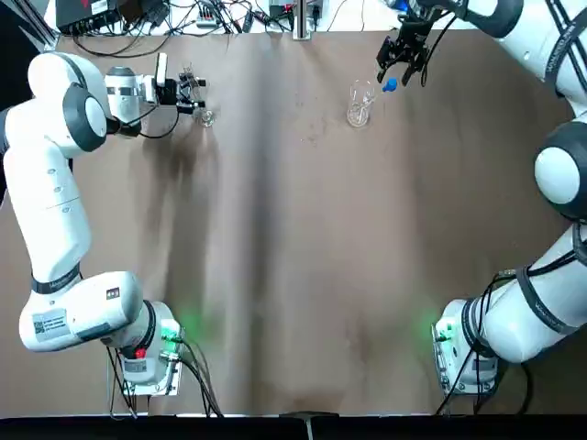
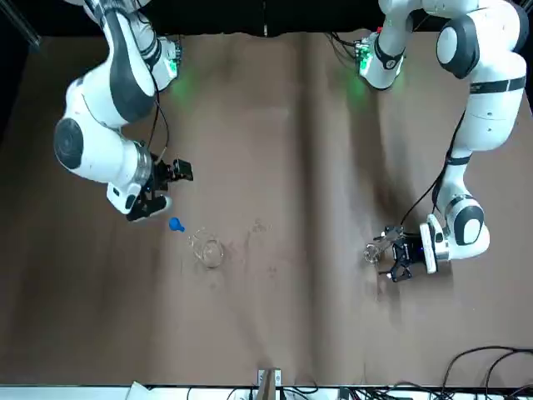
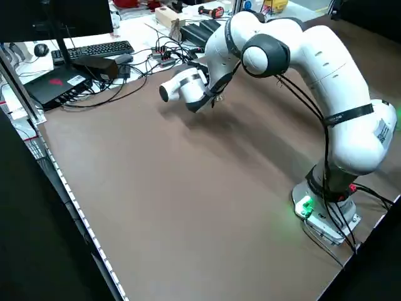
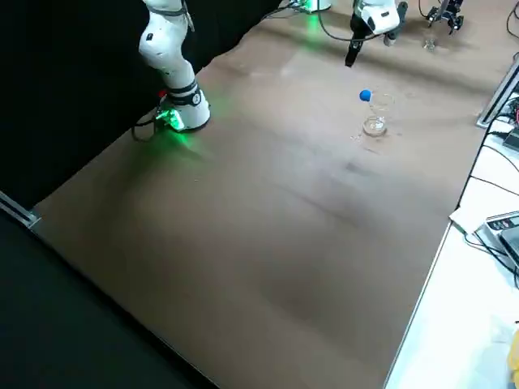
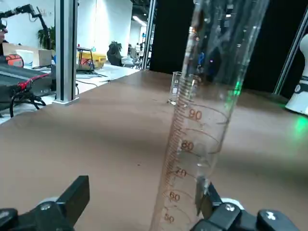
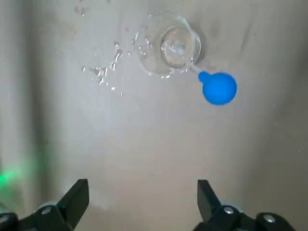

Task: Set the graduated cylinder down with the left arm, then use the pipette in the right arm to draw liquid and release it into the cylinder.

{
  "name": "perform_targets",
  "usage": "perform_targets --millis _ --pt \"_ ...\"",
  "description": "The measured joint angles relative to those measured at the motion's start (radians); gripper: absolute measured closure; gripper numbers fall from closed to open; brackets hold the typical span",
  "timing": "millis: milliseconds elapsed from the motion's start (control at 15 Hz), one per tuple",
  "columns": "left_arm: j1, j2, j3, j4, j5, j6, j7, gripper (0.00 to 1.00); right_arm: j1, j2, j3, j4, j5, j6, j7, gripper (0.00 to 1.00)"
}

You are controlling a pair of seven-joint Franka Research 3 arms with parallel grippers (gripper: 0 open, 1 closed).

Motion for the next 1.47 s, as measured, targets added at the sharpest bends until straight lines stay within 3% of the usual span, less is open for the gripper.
perform_targets --millis 133,400,467,600,800,1067,1133,1267,1333,1467 --pt "0.000 0.000 0.001 0.001 0.000 0.000 0.124 0.01 -0.001 0.036 -0.003 0.000 0.001 0.054 0.000 0.03" --pt "0.005 0.000 0.005 0.003 0.000 0.000 0.174 0.02 -0.026 0.076 -0.012 -0.001 0.054 0.117 0.001 0.06" --pt "0.008 0.000 0.005 0.003 0.000 0.000 0.175 0.07 -0.041 0.085 -0.013 -0.001 0.072 0.124 0.001 0.06" --pt "0.009 0.000 0.006 0.003 0.000 0.000 0.175 0.27 -0.076 0.100 -0.014 -0.001 0.103 0.128 -0.002 0.08" --pt "0.008 0.000 0.005 0.000 0.000 0.000 0.168 0.35 -0.123 0.118 -0.015 -0.001 0.183 0.129 -0.054 0.08" --pt "0.008 0.000 0.006 -0.006 0.000 0.001 0.152 0.37 -0.148 0.142 -0.015 -0.001 0.227 0.129 -0.075 0.09" --pt "0.008 0.000 0.006 -0.007 0.000 0.001 0.147 0.46 -0.147 0.149 -0.014 -0.001 0.233 0.129 -0.076 0.09" --pt "0.008 0.000 0.005 -0.011 0.000 0.001 0.131 0.50 -0.147 0.160 -0.013 -0.001 0.236 0.129 -0.076 0.11" --pt "0.007 0.000 0.005 -0.012 0.000 0.001 0.123 0.57 -0.147 0.165 -0.013 -0.001 0.236 0.129 -0.078 0.13" --pt "0.007 0.000 0.005 -0.013 0.000 0.001 0.113 0.59 -0.147 0.173 -0.013 -0.001 0.236 0.129 -0.092 0.15"
